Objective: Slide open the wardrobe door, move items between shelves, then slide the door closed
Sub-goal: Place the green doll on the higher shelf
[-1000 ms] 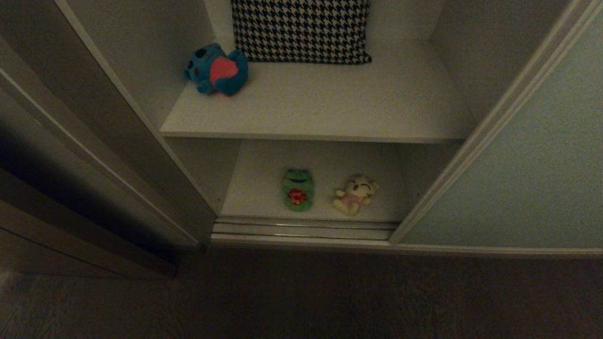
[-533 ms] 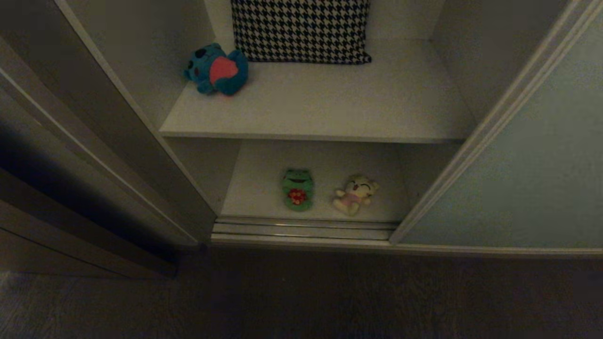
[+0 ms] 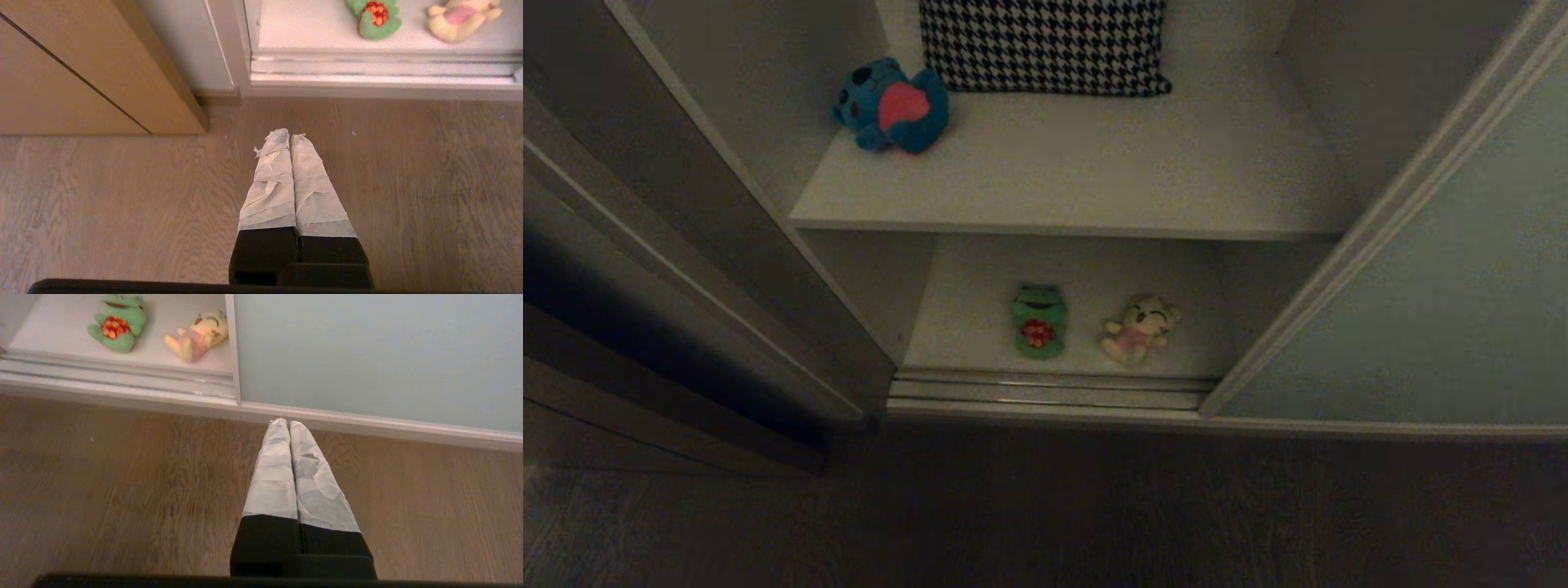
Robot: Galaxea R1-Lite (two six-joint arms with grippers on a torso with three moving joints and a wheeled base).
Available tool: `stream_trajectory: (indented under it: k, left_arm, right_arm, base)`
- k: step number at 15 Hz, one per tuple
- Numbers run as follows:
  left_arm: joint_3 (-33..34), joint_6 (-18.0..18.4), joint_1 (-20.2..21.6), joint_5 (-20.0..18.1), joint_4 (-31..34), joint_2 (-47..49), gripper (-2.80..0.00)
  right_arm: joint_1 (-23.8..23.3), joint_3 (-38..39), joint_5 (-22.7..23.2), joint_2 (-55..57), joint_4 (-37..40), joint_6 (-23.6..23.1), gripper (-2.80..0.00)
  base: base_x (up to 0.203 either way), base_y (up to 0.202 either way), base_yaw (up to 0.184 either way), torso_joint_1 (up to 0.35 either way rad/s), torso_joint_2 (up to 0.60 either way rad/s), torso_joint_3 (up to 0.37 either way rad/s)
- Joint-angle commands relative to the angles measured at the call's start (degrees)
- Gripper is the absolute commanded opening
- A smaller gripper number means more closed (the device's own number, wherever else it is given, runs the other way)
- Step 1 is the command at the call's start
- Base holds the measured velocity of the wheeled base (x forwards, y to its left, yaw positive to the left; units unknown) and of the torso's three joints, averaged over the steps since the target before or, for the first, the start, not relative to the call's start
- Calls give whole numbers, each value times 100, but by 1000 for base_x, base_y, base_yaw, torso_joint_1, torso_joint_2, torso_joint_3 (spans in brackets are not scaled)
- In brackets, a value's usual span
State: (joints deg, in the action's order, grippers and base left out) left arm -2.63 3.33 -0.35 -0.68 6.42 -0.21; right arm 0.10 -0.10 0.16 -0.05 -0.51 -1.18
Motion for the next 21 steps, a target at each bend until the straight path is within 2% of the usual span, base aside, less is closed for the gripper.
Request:
stream_trajectory:
  k: [1, 21]
  left_arm:
    - [0, 10, 0, 1, 8, 21, -280]
    - [-9, 23, 0, -28, 34, 30, -280]
  right_arm:
    - [-1, 1, 2, -4, -2, -5, -280]
    - [1, 1, 2, -4, -2, -3, -280]
  base:
    - [0, 0, 0, 5, 7, -175]
    - [0, 0, 0, 3, 3, -197]
